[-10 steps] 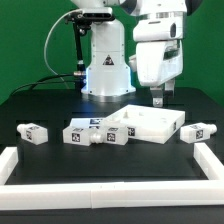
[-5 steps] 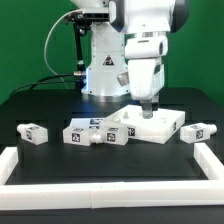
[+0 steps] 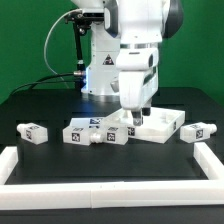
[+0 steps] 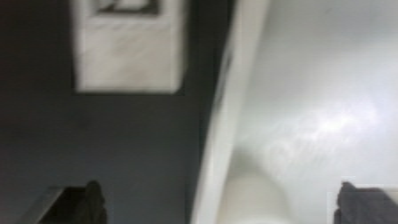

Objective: Assemble one leg

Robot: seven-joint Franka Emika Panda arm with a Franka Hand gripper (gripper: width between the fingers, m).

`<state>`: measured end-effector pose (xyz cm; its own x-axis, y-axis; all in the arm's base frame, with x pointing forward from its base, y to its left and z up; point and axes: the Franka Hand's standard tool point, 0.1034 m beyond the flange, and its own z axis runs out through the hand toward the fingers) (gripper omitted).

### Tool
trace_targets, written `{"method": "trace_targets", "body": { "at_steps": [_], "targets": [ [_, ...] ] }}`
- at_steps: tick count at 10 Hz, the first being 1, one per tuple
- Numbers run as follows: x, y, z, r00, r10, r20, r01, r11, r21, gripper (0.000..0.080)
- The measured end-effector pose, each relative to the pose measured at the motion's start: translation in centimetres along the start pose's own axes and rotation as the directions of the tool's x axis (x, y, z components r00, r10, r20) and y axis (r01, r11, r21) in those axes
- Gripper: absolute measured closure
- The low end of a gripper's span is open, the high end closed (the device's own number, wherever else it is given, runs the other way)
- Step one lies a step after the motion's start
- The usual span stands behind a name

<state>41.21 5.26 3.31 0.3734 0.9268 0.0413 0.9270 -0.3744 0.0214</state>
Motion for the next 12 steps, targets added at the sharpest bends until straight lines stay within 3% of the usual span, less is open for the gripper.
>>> {"method": "trace_targets", "body": {
  "at_steps": [3,6,7,8,11,12],
  "targets": [
    [0.1,-0.6,2.2,1.000,0.024,0.001,-0.024,0.999,0.027,0.0150],
    [-0.7,-0.5,2.8,1.000,0.030,0.002,-0.030,0.999,0.033,0.0150],
    [-0.7,-0.5,2.8,1.000,0.030,0.002,-0.030,0.999,0.033,0.0279],
    [-0.7,-0.5,2.8,1.000,0.030,0.002,-0.030,0.999,0.033,0.0279],
    [-0.7,-0.5,2.8,1.000,0.030,0.002,-0.030,0.999,0.033,0.0697],
    [-0.7,-0.6,2.7,0.999,0.034,0.003,-0.035,0.999,0.034,0.0697]
  ]
}}
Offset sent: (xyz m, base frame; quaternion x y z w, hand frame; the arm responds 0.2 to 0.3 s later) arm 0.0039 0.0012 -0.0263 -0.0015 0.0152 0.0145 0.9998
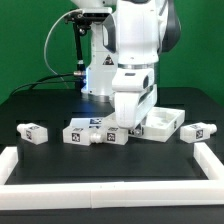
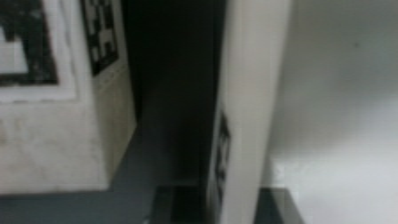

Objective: Assemble one leg

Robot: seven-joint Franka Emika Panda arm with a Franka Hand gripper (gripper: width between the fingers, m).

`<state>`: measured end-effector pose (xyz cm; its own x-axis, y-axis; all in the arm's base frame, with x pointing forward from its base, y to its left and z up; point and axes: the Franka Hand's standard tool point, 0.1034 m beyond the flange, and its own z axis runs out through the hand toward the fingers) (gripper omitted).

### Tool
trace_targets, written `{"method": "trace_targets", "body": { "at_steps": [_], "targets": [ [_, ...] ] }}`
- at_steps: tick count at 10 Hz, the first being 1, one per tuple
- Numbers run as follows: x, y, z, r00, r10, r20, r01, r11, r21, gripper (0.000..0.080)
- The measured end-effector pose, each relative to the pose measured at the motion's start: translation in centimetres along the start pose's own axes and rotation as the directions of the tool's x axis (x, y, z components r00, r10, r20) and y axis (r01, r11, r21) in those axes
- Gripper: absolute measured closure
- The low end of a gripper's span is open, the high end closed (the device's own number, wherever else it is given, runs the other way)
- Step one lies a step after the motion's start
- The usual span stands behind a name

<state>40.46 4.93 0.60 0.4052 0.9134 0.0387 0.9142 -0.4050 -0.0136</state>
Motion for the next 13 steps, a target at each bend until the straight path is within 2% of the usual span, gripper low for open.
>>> {"method": "trace_targets", "body": {
  "at_steps": [1,3,4,5,6,7,8,11,12,13],
  "targets": [
    [-0.4,-0.5,-0.5,1.000,0.011,0.007,-0.011,1.000,0.004,0.0745],
    [-1.2,-1.5,-1.9,0.998,0.059,0.021,-0.059,0.998,0.006,0.0745],
    [-1.4,-1.5,-3.3,0.991,0.129,0.027,-0.129,0.992,-0.004,0.0745],
    [-1.7,-1.1,-4.9,0.977,0.204,0.059,-0.205,0.979,0.015,0.0745],
    [-1.6,0.9,-7.0,0.959,0.270,0.081,-0.273,0.962,0.027,0.0745],
    [-1.3,2.4,-7.3,0.959,0.278,0.063,-0.279,0.960,0.007,0.0745],
    [-1.4,1.6,-6.7,0.960,0.273,0.069,-0.274,0.962,0.016,0.0745],
    [-1.5,1.5,-6.6,0.959,0.274,0.073,-0.276,0.961,0.021,0.0745],
    [-1.8,1.7,-6.8,0.951,0.301,0.074,-0.304,0.952,0.023,0.0745],
    [-2.4,2.9,-8.2,0.912,0.404,0.070,-0.406,0.914,0.012,0.0745]
  ]
}}
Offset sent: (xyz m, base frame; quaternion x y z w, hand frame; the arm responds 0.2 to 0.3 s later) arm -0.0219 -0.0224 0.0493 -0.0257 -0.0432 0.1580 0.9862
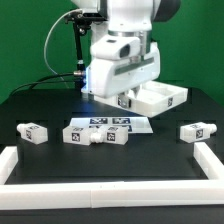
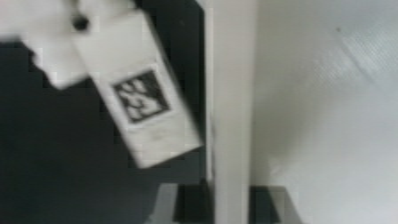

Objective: Assemble one leg

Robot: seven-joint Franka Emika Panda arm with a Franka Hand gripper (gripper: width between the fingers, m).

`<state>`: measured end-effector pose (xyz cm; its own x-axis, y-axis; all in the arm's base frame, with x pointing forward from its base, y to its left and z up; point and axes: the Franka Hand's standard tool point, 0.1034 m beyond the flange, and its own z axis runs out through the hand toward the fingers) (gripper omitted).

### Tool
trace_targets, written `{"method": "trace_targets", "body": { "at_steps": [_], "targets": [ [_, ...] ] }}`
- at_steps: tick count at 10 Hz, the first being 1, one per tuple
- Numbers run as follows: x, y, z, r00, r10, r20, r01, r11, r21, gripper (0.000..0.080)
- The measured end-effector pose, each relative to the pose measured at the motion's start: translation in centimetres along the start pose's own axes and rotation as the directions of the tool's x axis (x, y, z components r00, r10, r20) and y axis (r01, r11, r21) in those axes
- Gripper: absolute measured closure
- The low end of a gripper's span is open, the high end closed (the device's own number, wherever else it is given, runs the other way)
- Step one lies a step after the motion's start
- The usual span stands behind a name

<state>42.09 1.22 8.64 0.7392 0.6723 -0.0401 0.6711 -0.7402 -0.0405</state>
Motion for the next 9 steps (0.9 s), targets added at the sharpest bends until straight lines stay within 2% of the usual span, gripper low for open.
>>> {"method": "trace_targets", "body": {
  "at_steps": [1,2,3,4,6,7,9],
  "targets": [
    [0.0,0.8,-0.8,0.997,0.075,-0.012,-0.075,0.997,-0.012,0.0745],
    [-0.2,1.2,-0.9,0.983,0.184,0.008,-0.185,0.983,0.012,0.0745],
    [0.0,1.4,-1.3,0.923,0.380,0.063,-0.383,0.921,0.064,0.0745],
    [0.6,1.9,-1.5,0.934,0.357,0.031,-0.358,0.932,0.056,0.0745],
    [0.4,1.6,-1.2,0.934,0.356,0.039,-0.358,0.932,0.059,0.0745],
    [0.2,2.0,-1.3,0.909,0.414,0.053,-0.417,0.907,0.062,0.0745],
    [0.5,5.7,-1.9,0.808,0.584,0.076,-0.589,0.806,0.056,0.0745]
  ]
}}
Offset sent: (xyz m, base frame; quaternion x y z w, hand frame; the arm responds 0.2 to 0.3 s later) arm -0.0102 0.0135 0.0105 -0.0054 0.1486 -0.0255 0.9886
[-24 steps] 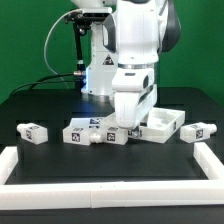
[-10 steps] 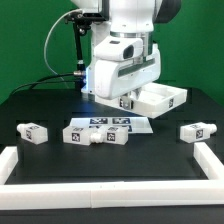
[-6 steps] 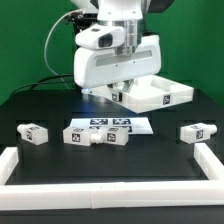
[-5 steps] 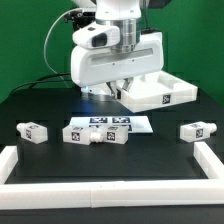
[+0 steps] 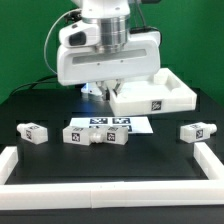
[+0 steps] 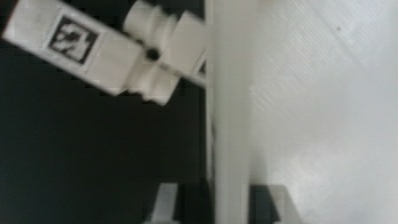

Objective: Assemble one leg

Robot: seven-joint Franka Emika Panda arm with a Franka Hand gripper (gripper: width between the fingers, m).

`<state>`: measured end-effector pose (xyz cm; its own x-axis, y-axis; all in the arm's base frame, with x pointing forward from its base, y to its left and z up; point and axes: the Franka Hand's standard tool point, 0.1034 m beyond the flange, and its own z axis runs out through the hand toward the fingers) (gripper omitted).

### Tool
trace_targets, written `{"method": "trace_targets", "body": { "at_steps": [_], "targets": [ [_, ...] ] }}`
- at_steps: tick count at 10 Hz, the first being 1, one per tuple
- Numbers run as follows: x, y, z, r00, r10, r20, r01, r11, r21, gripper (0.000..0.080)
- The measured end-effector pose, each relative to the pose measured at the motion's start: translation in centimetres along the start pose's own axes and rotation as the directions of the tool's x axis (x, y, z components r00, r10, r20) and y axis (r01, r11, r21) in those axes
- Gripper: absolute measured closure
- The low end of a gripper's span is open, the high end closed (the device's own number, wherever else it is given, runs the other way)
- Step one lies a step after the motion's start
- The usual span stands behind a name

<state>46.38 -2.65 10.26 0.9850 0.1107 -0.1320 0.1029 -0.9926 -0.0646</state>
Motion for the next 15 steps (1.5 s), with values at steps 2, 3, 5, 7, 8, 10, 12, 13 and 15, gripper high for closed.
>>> {"method": "trace_targets", "body": {
  "at_steps": [2,3,5,7,8,10,12,13,15],
  "targets": [
    [2.4,1.9,0.2,0.993,0.112,0.041,-0.112,0.994,0.005,0.0745],
    [2.5,1.8,0.2,0.994,0.108,0.033,-0.108,0.994,0.003,0.0745],
    [2.2,1.6,0.5,0.994,0.105,0.040,-0.105,0.994,0.004,0.0745],
    [4.4,2.1,0.9,0.990,0.113,0.080,-0.114,0.993,0.009,0.0745],
    [6.7,2.2,1.0,0.985,0.136,0.103,-0.138,0.990,0.009,0.0745],
    [9.4,2.7,1.8,0.996,0.063,0.067,-0.064,0.998,0.014,0.0745],
    [9.3,2.7,2.0,0.996,0.063,0.071,-0.064,0.998,0.015,0.0745],
    [9.3,2.6,2.1,0.995,0.062,0.072,-0.063,0.998,0.015,0.0745],
    [10.0,2.5,3.0,0.994,0.078,0.077,-0.079,0.997,0.012,0.0745]
  ]
}}
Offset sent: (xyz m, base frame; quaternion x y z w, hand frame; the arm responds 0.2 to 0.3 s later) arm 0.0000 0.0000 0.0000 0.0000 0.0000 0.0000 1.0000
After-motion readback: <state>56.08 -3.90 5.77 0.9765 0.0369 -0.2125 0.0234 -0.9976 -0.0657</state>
